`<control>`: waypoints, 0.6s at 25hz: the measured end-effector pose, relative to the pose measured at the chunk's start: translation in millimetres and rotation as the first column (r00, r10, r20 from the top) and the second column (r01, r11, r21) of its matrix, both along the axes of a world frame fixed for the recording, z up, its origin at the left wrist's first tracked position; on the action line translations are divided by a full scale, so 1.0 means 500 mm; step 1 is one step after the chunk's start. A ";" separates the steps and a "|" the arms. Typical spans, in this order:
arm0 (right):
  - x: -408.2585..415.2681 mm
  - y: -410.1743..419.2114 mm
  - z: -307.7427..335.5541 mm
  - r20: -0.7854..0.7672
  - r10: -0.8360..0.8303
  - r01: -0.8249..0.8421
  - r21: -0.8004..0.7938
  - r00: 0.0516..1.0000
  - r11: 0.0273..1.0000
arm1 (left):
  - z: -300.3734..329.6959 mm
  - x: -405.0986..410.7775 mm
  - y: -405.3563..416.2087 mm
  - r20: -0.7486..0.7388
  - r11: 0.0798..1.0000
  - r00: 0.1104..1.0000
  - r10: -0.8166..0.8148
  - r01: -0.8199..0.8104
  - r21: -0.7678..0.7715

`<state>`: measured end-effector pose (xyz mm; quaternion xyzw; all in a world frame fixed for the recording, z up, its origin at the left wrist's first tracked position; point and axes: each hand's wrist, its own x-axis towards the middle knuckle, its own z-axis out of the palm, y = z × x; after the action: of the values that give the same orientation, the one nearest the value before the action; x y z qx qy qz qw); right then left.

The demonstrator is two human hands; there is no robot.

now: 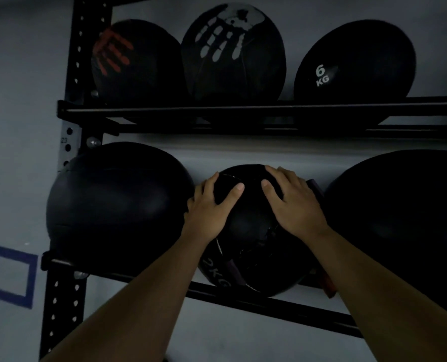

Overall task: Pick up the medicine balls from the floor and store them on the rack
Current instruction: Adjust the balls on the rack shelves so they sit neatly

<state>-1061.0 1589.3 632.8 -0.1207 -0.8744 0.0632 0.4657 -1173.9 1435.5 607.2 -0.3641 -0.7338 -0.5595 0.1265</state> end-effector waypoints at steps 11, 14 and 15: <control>-0.024 -0.048 -0.037 -0.058 -0.178 0.176 -0.039 0.982 0.984 | 0.012 0.012 -0.002 0.101 0.998 0.993 0.054 -0.058 0.031; -0.010 0.029 0.046 0.170 -0.045 0.026 0.110 0.984 0.994 | -0.005 0.049 0.008 0.123 0.979 0.971 0.203 -0.200 -0.033; -0.008 0.046 0.069 0.262 -0.061 0.023 0.146 0.963 0.989 | -0.018 0.060 0.004 0.063 0.971 0.970 0.236 -0.232 -0.059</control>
<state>-1064.8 1612.0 667.4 -0.1135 -0.9285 -0.0256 0.3526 -1144.0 1437.8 598.3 -0.2585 -0.7896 -0.5340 0.1569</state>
